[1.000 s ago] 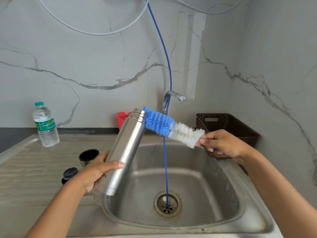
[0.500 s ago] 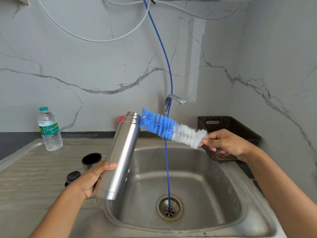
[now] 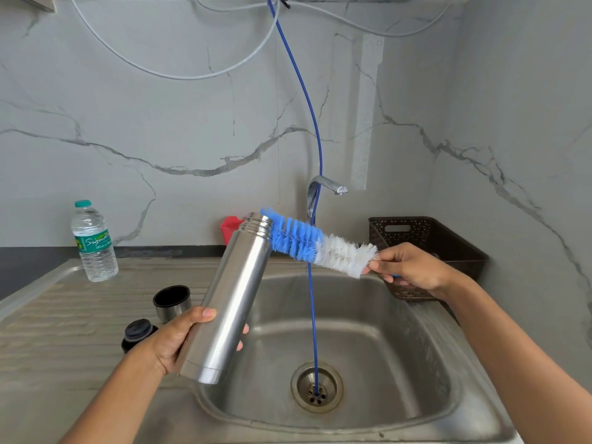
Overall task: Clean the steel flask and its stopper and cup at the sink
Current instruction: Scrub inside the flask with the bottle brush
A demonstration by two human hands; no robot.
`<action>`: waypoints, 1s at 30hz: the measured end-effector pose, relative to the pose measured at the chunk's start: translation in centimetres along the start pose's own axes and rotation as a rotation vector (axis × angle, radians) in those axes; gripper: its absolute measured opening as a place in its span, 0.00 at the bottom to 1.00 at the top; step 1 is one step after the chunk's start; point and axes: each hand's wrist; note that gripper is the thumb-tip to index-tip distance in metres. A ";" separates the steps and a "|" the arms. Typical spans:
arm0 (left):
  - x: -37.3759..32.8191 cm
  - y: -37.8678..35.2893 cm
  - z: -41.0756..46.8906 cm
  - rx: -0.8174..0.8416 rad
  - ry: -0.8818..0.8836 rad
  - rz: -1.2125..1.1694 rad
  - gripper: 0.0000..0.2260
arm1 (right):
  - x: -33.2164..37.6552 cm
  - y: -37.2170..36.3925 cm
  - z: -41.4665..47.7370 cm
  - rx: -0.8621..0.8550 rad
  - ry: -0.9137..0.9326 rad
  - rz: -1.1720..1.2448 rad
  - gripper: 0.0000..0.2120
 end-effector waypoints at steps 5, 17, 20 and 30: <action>0.3 0.1 0.1 0.035 0.018 -0.007 0.54 | 0.4 -2.3 0.8 -0.005 0.065 0.069 0.09; -0.3 -0.6 -0.3 -0.076 0.065 0.090 0.43 | 0.2 -1.0 0.1 -0.165 0.210 -0.150 0.17; -0.6 -1.3 -0.1 -0.241 0.048 0.235 0.43 | -0.3 0.8 -0.9 -0.477 0.335 -0.545 0.16; -0.8 -3.8 0.9 -0.683 -0.203 1.223 0.35 | 2.8 -1.4 -2.0 -0.638 0.745 -1.207 0.11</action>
Point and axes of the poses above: each hand's wrist, its own z-axis towards the middle knuckle, its own y-axis out of the back of the hand, x = y × z, and after that the axes turned 5 degrees about -x, right-handed
